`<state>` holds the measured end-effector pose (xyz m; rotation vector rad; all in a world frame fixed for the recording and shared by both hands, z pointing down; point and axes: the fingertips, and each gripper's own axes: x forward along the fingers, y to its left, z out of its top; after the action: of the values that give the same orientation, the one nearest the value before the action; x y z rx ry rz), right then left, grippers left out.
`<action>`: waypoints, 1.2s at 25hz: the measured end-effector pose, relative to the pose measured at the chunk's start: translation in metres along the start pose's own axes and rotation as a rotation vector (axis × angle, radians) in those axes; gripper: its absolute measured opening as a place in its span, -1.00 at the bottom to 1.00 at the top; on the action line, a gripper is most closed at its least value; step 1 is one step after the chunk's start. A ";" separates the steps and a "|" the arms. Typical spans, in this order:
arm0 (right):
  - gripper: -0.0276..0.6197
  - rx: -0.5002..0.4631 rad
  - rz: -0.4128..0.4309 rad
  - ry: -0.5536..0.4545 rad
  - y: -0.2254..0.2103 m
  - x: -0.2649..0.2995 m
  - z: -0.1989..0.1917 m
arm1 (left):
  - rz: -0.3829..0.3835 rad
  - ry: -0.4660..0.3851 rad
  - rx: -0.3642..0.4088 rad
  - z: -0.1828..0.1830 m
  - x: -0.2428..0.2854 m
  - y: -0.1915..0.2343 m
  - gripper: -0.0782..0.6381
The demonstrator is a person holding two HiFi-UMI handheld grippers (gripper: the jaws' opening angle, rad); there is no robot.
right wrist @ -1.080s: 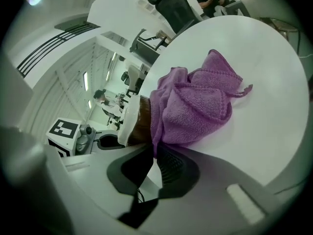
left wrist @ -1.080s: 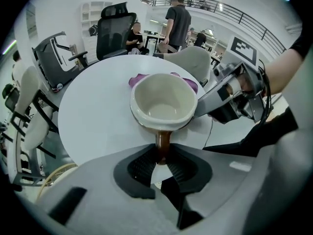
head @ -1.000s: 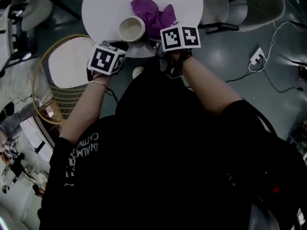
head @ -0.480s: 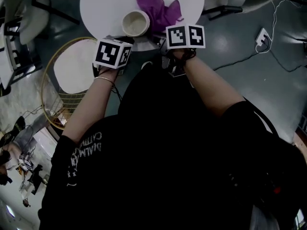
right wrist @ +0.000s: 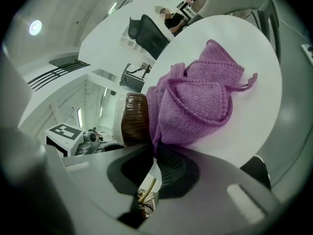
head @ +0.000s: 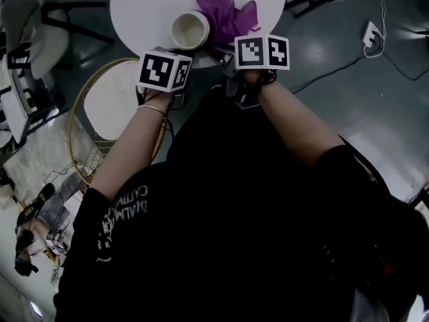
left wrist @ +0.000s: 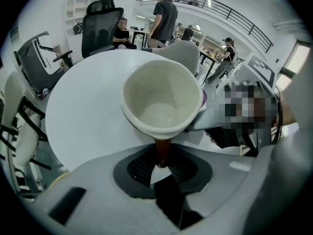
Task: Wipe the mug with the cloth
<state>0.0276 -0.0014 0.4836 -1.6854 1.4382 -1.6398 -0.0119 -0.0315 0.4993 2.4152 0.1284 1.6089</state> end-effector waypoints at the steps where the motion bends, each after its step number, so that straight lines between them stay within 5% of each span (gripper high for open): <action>1: -0.82 0.003 0.005 -0.007 0.001 0.001 -0.001 | 0.001 0.005 0.012 -0.001 0.001 0.001 -0.59; 22: -0.82 -0.002 -0.003 0.027 0.002 0.009 -0.013 | -0.014 0.041 -0.006 -0.001 0.006 -0.001 -0.60; 30: -0.82 0.104 0.068 0.026 0.015 0.016 -0.028 | 0.004 0.029 -0.005 -0.004 0.002 0.000 -0.60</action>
<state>-0.0064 -0.0106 0.4862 -1.5478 1.3819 -1.6755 -0.0147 -0.0308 0.5022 2.3911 0.1246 1.6439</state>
